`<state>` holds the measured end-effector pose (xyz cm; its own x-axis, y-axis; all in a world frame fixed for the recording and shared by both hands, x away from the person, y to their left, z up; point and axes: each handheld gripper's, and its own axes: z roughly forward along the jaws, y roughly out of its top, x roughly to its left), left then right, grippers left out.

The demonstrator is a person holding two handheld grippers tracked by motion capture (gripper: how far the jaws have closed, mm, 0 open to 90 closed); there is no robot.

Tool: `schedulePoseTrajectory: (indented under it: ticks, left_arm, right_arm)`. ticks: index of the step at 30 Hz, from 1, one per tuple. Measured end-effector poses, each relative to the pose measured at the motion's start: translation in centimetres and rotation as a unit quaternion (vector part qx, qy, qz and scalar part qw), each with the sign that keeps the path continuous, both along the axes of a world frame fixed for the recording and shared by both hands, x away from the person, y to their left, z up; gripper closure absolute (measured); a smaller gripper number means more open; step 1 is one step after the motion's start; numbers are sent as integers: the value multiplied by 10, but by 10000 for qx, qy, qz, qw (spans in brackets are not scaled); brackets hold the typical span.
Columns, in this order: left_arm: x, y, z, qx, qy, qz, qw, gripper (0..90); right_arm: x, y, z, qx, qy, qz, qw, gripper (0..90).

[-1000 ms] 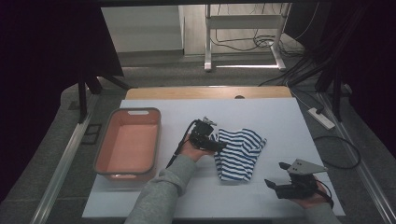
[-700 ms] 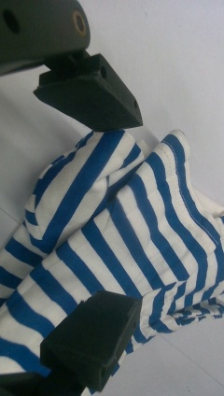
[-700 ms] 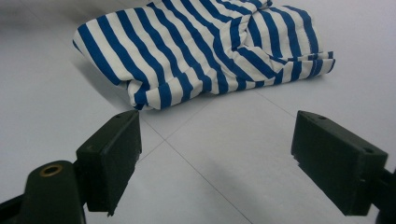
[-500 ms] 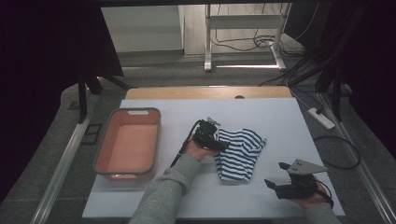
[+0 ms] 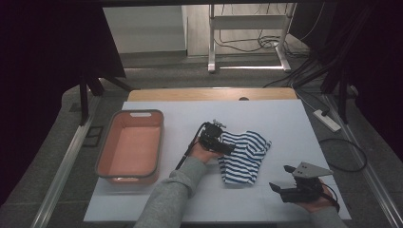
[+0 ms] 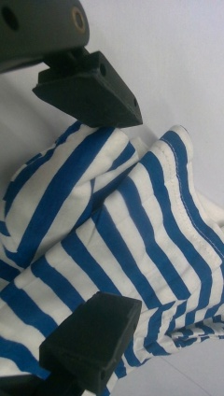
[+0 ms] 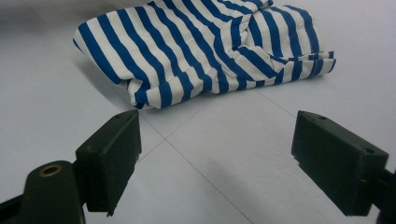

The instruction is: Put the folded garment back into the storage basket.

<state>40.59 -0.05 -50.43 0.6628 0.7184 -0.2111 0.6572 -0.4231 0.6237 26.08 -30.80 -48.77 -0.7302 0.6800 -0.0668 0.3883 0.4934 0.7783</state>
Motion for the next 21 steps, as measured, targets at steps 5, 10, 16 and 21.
schedulePoseTrajectory:
  ticks: [5, 10, 16, 21]
  left_arm:
    - [3, -1, -3, 3, 40, 33, 10000, 117]
    - [5, -3, -8, 56, 97, 69, 9999, 109]
    - [7, -4, -12, 66, 153, 67, 9998, 105]
    - [9, -6, -16, 99, 220, 79, 9997, 96]
  right_arm:
    - [0, 0, 0, 2, 3, -1, 10000, 165]
    - [0, 0, 0, 1, 1, 0, 10000, 165]
    - [0, 0, 0, 2, 3, -1, 10000, 165]
    - [0, 0, 0, -3, 0, 1, 10000, 165]
